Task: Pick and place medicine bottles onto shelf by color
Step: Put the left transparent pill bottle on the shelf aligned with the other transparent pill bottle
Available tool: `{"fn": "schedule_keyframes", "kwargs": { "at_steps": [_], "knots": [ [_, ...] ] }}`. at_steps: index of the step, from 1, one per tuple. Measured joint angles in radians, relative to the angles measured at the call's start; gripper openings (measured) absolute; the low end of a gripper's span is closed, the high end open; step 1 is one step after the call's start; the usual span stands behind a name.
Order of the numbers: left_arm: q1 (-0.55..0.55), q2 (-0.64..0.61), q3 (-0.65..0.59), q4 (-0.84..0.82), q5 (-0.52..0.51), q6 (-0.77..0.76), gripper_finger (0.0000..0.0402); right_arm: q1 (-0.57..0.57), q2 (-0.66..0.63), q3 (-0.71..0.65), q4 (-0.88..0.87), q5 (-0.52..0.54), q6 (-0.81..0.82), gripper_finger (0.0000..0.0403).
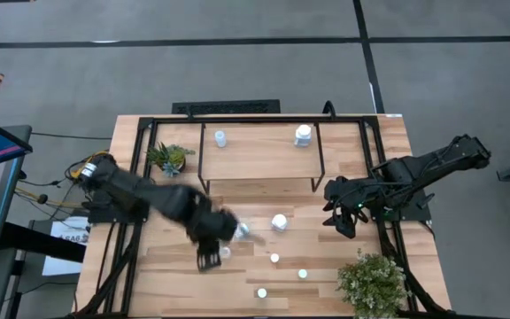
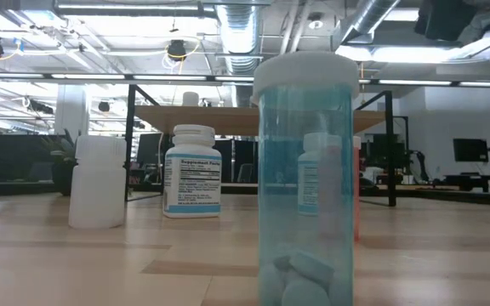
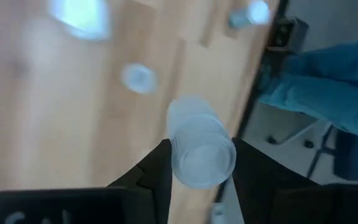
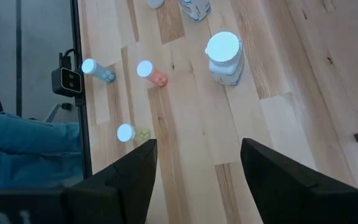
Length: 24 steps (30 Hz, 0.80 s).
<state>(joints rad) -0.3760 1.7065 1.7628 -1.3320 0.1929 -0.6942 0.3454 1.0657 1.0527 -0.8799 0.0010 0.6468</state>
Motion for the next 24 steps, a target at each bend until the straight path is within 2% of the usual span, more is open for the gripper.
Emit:
{"fn": "schedule_keyframes", "kwargs": {
  "at_steps": [6,16,24],
  "knots": [
    [0.236,-0.001,0.152,-0.244,-0.093,0.24,0.0107,0.0,0.0,0.0,0.0,0.0,0.0,0.0255],
    [0.573,0.033,0.173,-0.239,-0.127,0.559,0.0108,-0.001,0.0,0.0,0.0,0.0,0.0,0.0255],
    [0.718,0.054,0.168,-0.24,-0.125,0.663,0.011,-0.001,0.0,0.0,0.001,0.0,0.0,0.0255]
  ]
}}
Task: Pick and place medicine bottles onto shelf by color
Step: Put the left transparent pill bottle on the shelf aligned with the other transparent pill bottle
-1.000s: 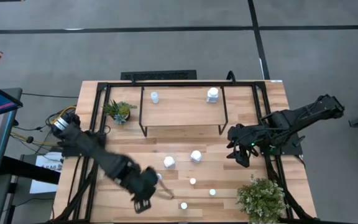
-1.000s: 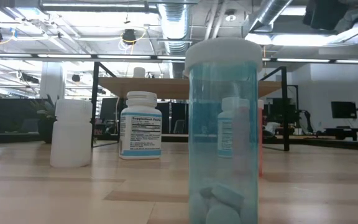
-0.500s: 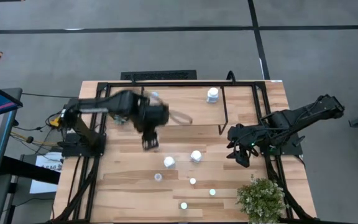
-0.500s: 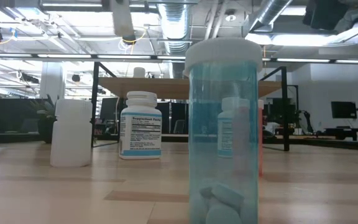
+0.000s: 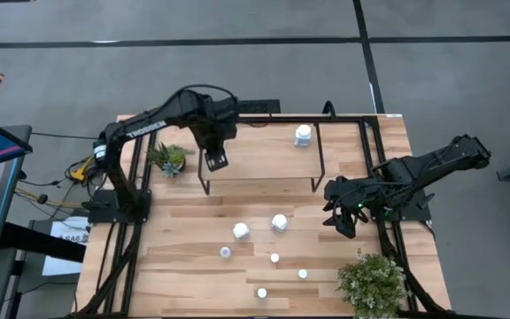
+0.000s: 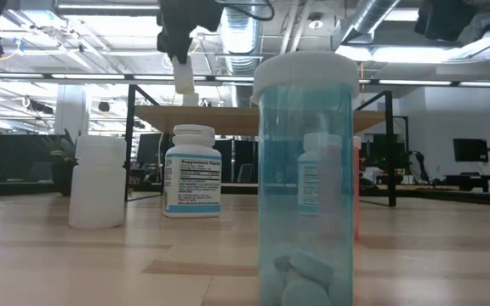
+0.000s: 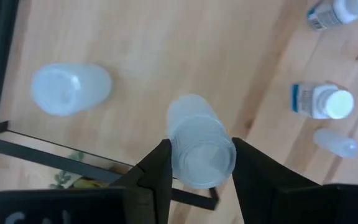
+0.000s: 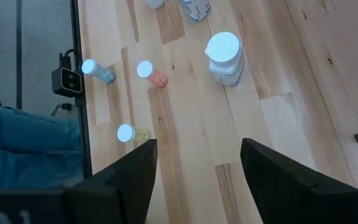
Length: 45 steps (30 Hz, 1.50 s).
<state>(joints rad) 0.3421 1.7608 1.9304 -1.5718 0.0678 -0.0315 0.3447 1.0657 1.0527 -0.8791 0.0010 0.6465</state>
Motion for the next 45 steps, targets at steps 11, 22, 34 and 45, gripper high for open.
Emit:
{"fn": "schedule_keyframes", "kwargs": {
  "at_steps": [11,22,34,45],
  "knots": [
    [0.054,0.026,-0.011,0.001,0.008,0.089,0.0113,0.0,0.0,0.0,-0.002,0.0,0.0,0.0255],
    [0.084,0.025,-0.046,0.002,0.013,0.153,0.0117,0.0,0.0,0.0,-0.001,0.0,0.0,0.0255],
    [0.074,0.022,-0.117,0.0,-0.002,0.12,0.0117,0.0,0.0,0.0,-0.001,0.0,0.0,0.0255],
    [0.074,0.021,-0.102,0.0,-0.019,0.078,0.02,0.0,0.0,0.0,-0.002,0.0,0.0,0.0255]
  ]
}}
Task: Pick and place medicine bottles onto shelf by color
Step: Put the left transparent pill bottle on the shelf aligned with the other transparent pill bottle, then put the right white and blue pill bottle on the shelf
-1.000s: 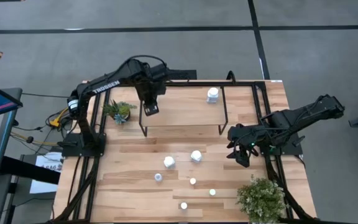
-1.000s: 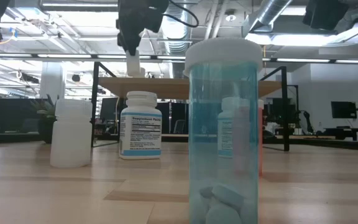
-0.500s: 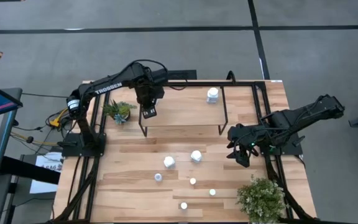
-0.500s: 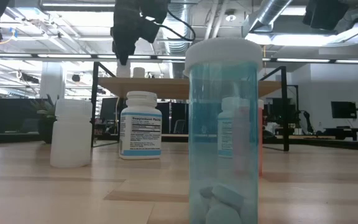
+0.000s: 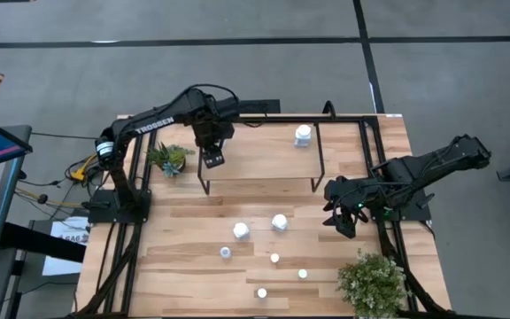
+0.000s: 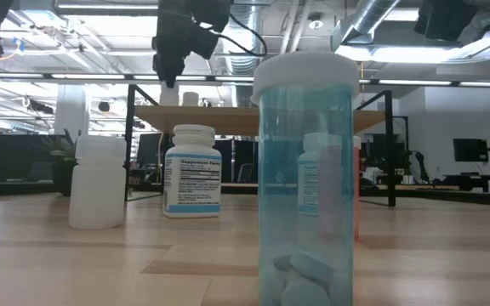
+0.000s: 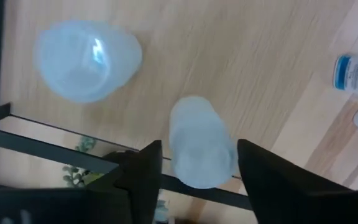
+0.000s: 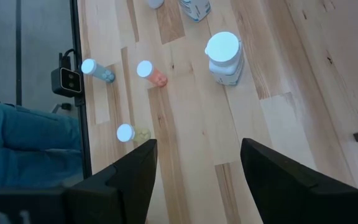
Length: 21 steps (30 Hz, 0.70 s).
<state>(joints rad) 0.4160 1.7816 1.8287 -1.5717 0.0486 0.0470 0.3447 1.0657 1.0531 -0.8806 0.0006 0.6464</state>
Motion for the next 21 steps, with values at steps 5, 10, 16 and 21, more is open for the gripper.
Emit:
{"fn": "schedule_keyframes", "kwargs": {
  "at_steps": [5,10,16,21],
  "knots": [
    [-0.001,-0.002,0.076,0.001,0.0,-0.009,0.0231,0.0,0.0,0.0,0.0,0.0,0.0,0.0255],
    [-0.012,-0.002,0.173,0.0,-0.001,-0.046,0.0233,0.0,0.0,0.0,0.0,0.0,0.0,0.0255],
    [-0.094,-0.003,0.291,0.001,0.021,-0.07,0.022,0.0,0.0,0.0,0.0,0.0,0.0,0.0255],
    [-0.201,-0.01,0.341,0.002,0.021,-0.123,0.021,0.0,0.0,0.0,-0.001,0.0,0.0,0.0255]
  ]
}}
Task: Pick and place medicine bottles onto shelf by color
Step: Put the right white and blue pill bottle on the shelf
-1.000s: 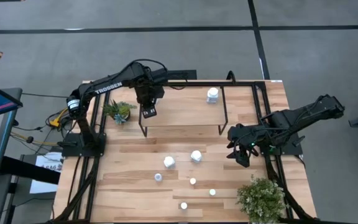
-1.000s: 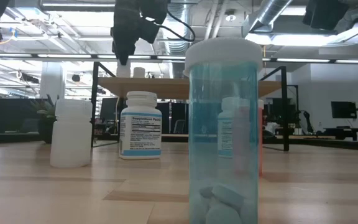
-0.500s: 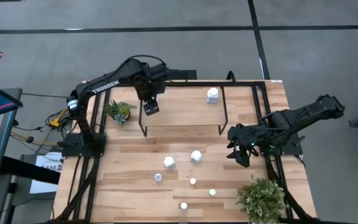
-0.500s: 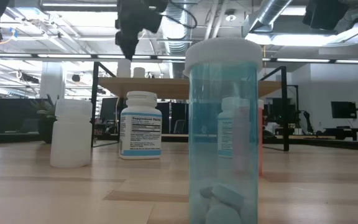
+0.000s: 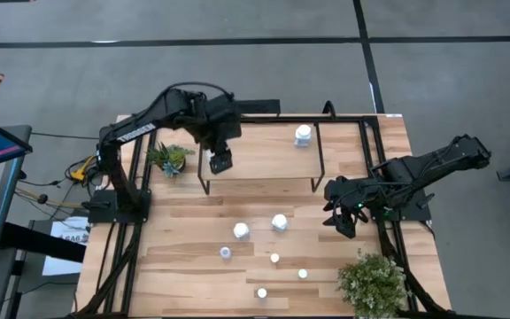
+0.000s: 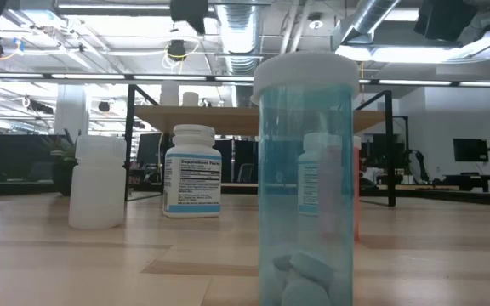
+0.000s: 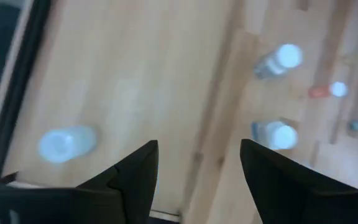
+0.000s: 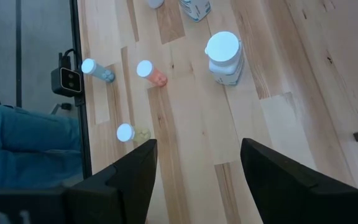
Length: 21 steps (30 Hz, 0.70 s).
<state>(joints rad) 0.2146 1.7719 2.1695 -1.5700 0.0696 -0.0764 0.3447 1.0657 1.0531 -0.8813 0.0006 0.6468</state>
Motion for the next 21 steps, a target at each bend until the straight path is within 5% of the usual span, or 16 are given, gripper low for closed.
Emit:
{"fn": "schedule_keyframes", "kwargs": {
  "at_steps": [21],
  "knots": [
    [-0.578,-0.01,-0.016,-0.001,-0.214,-0.283,0.0201,0.051,0.028,0.0,0.011,0.0,0.151,0.0255]
  ]
}}
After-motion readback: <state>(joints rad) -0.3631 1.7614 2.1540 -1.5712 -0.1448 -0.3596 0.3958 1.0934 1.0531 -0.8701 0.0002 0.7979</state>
